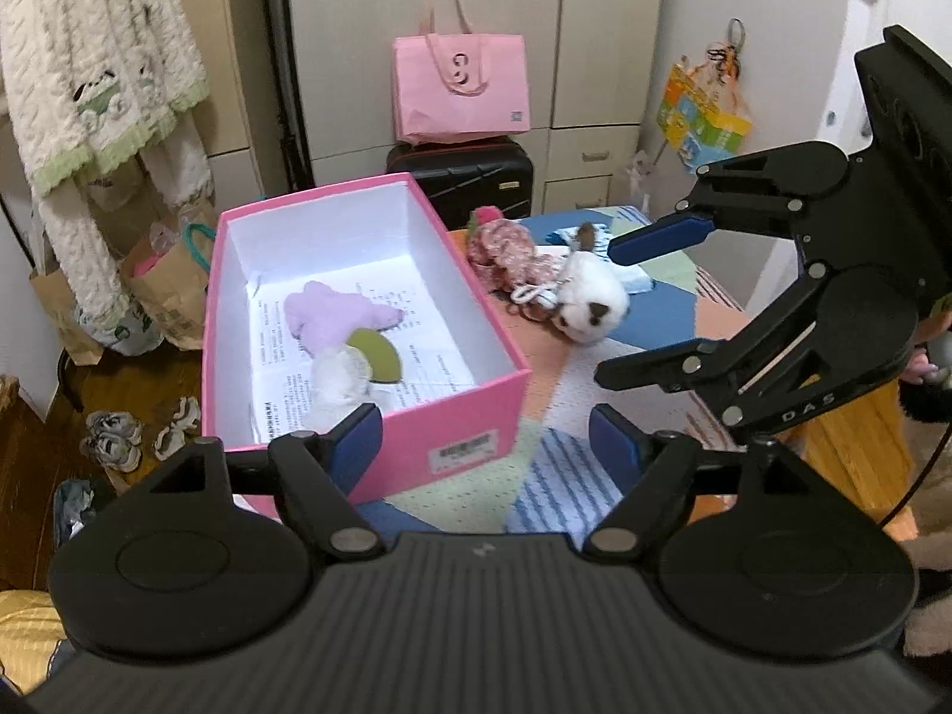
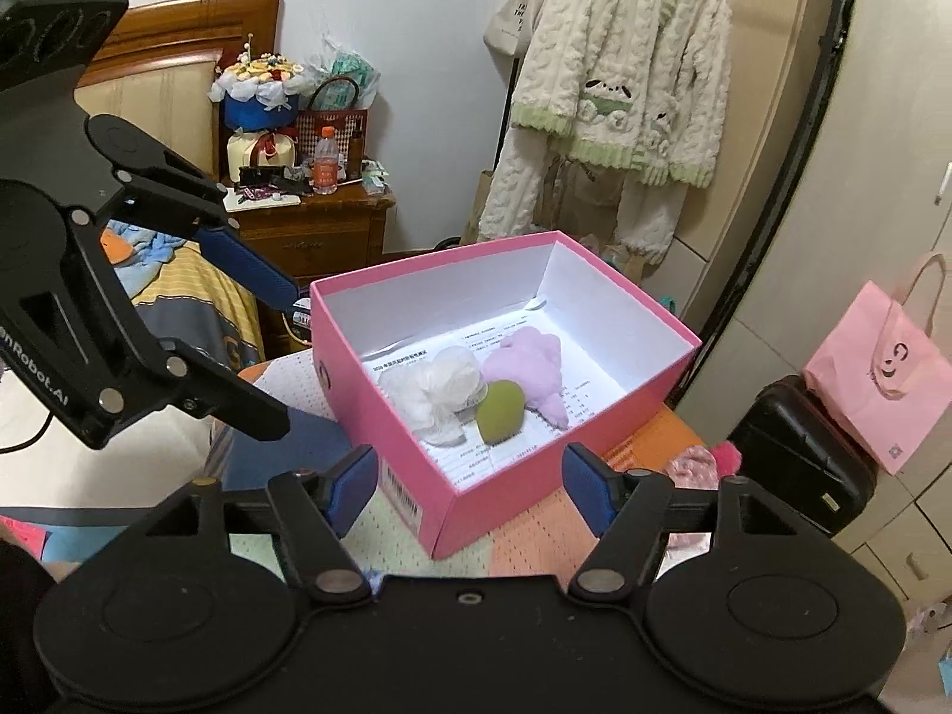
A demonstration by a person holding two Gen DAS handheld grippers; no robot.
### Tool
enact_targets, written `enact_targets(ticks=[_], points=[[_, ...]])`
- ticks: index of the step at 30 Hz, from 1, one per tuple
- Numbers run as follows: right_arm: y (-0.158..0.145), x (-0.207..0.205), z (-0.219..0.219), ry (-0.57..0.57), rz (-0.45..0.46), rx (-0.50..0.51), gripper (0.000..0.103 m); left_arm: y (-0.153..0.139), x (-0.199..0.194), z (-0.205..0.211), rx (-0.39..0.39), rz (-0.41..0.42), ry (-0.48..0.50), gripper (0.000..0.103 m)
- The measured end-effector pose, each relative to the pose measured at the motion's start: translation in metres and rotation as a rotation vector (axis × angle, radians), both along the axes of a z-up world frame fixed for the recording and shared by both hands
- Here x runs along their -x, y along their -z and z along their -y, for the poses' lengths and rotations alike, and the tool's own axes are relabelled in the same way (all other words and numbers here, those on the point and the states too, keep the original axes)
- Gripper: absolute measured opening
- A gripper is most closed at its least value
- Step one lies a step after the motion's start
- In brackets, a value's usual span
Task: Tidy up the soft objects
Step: 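Withdraw both open tools from the box toward the remaining plush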
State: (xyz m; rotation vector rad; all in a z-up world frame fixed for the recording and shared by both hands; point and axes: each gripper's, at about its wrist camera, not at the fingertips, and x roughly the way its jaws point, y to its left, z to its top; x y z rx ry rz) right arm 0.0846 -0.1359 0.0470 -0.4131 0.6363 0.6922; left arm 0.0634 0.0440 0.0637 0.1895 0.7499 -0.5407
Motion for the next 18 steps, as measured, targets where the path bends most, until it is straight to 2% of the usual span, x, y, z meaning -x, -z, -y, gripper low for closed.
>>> enact_targets(ticks=[11,13,18], points=[[0.021,0.055,0.085,0.099,-0.003,-0.098,0.075,0.008,0.027,0.048,-0.026,0.016,0.096,0.091],[0.028,0.062,0.100,0.121,-0.003,-0.116,0.083,0.012,0.028,0.059,-0.021,0.015,0.123,0.092],[0.045,0.068,0.127,0.173,-0.011,-0.152,0.085,0.024,0.018,0.085,-0.001,0.002,0.170,0.094]])
